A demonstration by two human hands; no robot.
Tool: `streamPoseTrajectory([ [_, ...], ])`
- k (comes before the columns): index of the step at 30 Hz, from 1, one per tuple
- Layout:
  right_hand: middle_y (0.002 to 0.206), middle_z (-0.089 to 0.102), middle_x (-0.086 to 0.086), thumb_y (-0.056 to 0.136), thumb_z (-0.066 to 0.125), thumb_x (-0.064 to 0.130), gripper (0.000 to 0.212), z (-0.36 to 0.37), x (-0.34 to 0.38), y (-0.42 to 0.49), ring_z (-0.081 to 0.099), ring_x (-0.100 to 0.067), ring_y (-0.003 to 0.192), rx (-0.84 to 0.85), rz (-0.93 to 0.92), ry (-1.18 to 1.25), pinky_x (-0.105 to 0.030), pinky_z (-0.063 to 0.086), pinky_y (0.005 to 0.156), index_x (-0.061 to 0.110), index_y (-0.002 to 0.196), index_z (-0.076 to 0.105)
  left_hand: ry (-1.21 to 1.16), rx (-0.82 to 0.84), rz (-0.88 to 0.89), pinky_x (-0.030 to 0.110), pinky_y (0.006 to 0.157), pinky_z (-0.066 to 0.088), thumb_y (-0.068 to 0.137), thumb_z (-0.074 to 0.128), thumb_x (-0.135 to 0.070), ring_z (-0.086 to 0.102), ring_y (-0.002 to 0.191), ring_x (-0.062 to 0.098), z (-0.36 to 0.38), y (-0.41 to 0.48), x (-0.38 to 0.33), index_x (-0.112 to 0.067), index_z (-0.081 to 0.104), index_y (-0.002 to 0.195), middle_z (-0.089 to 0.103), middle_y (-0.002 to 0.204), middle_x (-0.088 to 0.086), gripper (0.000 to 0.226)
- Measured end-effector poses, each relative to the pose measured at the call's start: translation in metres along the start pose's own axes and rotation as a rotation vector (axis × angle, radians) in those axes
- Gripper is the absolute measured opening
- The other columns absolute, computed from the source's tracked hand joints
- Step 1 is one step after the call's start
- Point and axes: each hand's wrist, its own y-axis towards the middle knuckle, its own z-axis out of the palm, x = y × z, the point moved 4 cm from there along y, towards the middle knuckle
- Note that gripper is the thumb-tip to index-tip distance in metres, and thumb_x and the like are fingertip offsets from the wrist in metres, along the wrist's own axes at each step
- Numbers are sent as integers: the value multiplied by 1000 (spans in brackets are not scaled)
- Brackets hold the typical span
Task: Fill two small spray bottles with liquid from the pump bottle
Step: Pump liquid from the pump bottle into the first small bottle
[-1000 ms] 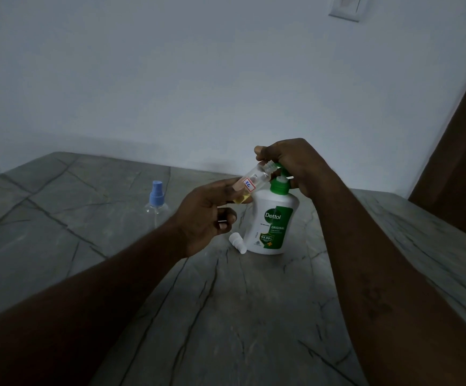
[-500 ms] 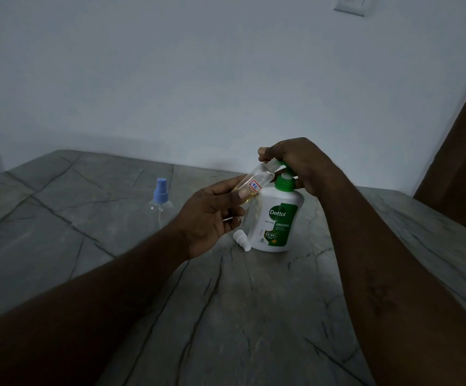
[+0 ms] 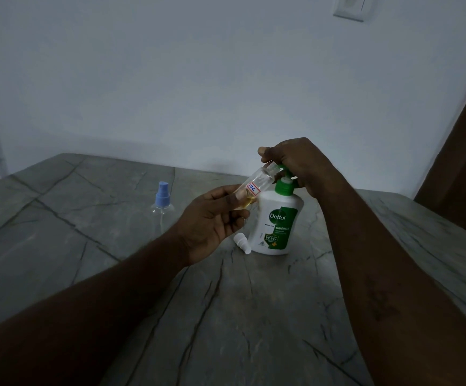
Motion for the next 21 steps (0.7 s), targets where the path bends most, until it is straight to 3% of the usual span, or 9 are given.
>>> streamPoseTrajectory([
  [8, 93, 76, 1, 92, 73, 27, 12, 4, -5, -5, 66, -8, 48, 49, 84, 105, -15, 48, 46, 17, 93, 78, -18, -33, 12, 23, 69, 57, 75, 70, -22, 67, 76, 14, -1, -1, -3, -9, 70, 108, 74, 92, 7, 36],
  [15, 99, 79, 3, 91, 69, 18, 10, 7, -6, -7, 67, -8, 53, 81, 89, 128, -15, 48, 51, 18, 90, 79, -22, -42, 6, 23, 67, 57, 77, 68, -21, 66, 75, 15, -2, 1, 0, -6, 69, 109, 73, 90, 11, 35],
  [18, 104, 79, -1, 90, 71, 23, 17, 6, -7, -5, 67, -12, 59, 54, 71, 107, -15, 49, 49, 10, 98, 79, -21, -46, 2, 23, 67, 57, 78, 67, -20, 66, 75, 16, -2, 1, 0, -5, 68, 110, 72, 91, 12, 35],
  [21, 91, 77, -2, 91, 73, 33, 26, 4, -4, -4, 67, -12, 53, 45, 54, 57, -14, 47, 45, 9, 97, 78, -11, -49, 2, 23, 68, 58, 76, 68, -22, 67, 75, 15, -1, 0, -1, -5, 68, 110, 73, 91, 11, 38],
])
